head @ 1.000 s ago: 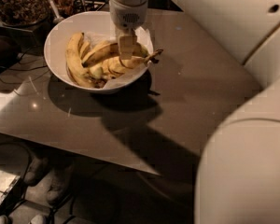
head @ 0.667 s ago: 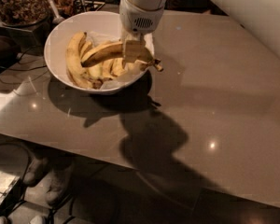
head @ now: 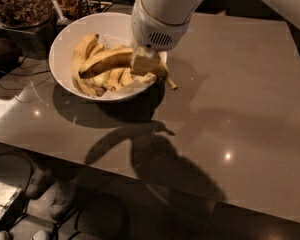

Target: Pick banana from white bowl

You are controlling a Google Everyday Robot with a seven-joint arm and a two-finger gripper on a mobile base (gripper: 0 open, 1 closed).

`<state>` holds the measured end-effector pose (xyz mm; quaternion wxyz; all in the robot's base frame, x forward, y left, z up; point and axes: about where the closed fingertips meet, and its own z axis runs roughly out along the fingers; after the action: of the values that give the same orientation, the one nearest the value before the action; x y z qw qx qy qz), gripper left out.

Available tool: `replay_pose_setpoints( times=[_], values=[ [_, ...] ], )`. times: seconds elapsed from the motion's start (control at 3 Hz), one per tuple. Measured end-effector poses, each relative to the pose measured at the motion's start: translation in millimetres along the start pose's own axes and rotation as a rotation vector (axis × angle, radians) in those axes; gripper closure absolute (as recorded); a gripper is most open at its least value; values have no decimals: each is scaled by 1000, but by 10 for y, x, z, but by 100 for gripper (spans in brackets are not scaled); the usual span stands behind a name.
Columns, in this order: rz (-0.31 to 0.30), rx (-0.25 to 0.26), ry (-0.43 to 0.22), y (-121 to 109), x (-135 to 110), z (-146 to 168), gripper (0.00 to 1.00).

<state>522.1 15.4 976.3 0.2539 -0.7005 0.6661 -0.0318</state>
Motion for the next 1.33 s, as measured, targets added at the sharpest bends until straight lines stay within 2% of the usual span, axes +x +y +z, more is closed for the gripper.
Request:
replay_pose_setpoints(
  times=[0.67, 1.0, 1.33],
  values=[
    [-12, 13, 19, 46, -22, -150, 100],
    [11, 12, 43, 153, -2, -246, 100],
    [65, 6, 77, 303, 26, -362, 100]
  ],
)
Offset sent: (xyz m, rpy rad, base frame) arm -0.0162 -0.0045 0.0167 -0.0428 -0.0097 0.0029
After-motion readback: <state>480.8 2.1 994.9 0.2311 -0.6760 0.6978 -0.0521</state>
